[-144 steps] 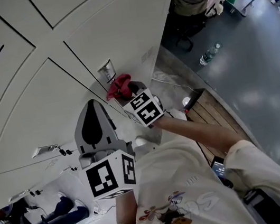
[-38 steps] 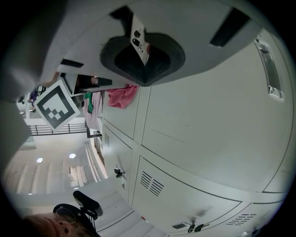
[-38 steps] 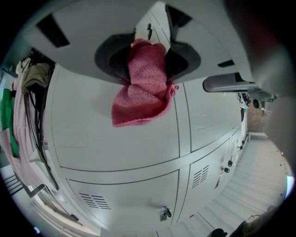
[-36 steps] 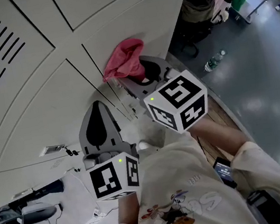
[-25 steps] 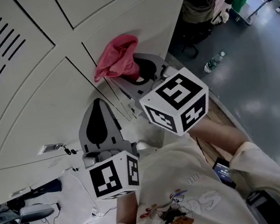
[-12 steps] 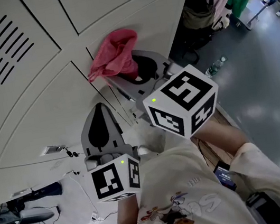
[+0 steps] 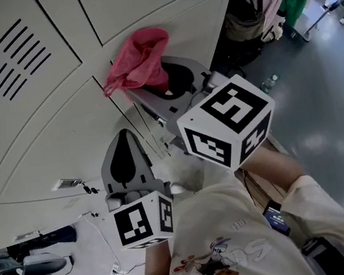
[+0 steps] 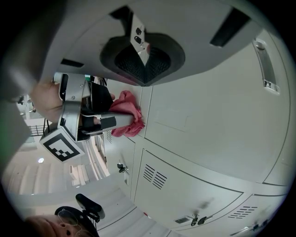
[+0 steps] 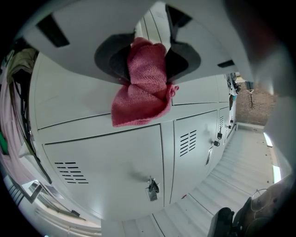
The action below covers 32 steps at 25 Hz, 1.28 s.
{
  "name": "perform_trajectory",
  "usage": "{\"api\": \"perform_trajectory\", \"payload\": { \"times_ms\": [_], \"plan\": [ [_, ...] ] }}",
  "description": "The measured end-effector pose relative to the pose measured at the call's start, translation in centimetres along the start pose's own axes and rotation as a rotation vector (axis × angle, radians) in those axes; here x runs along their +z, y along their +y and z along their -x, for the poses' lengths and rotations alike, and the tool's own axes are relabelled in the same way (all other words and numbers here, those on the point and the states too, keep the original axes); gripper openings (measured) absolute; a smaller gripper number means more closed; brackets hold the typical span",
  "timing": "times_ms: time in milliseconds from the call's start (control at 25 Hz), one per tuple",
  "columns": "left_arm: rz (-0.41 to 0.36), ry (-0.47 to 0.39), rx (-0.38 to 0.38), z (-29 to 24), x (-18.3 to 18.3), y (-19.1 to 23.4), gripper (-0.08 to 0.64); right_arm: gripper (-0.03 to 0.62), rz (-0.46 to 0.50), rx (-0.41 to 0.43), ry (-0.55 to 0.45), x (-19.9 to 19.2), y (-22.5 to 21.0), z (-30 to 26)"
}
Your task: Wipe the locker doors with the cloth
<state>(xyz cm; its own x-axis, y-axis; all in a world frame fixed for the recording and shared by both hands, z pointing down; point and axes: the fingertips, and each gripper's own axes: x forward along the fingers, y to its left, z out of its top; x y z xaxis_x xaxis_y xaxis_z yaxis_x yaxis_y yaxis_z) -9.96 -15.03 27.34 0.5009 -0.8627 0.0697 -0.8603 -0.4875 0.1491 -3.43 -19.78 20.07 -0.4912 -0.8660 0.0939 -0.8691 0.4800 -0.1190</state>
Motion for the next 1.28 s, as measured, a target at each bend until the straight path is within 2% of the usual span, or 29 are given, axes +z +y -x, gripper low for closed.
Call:
{"api": "perform_trajectory", "payload": {
  "times_ms": [400, 800, 1080, 1280],
  "plan": [
    [-0.004, -0.001, 0.003, 0.6, 0.2, -0.2, 0.006, 0.163, 0.004, -0.015, -0.066, 2.4, 0.5, 0.2],
    [-0.012, -0.004, 0.014, 1.1, -0.1, -0.1, 0.006, 0.164, 0.018, -0.007, -0.158, 2.8, 1.0, 1.6],
    [-0.007, -0.003, 0.022, 1.4, 0.0, 0.2, 0.006, 0.164, 0.057, -0.084, -0.210, 1.8, 0.1, 4.3],
    [-0.008, -0.002, 0.023, 1.5, -0.2, 0.1, 0.006, 0.164, 0.048, -0.130, -0.228, -0.5, -1.3, 5.3]
  ]
}}
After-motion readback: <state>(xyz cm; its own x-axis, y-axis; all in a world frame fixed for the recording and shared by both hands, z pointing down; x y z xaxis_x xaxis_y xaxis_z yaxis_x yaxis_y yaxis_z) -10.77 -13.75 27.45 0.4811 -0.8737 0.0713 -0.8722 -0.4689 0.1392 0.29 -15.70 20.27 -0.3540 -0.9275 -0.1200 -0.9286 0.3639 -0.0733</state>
